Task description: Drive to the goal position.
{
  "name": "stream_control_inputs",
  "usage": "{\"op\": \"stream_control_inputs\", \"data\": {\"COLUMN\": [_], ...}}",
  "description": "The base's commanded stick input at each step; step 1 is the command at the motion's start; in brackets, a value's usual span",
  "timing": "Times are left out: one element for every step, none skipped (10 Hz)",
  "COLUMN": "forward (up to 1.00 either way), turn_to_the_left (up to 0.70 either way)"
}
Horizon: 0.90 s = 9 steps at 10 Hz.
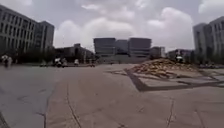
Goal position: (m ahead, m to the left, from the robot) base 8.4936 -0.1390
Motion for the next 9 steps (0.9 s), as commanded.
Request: {"op": "stream_control_inputs", "data": {"forward": [0.70, 0.70, 0.70, 0.70, 0.70, 0.70, 0.70, 0.70, 0.70], "turn_to_the_left": [0.00, 0.00, 0.00, 0.00, 0.00, 0.00, 0.00, 0.00, 0.14]}}
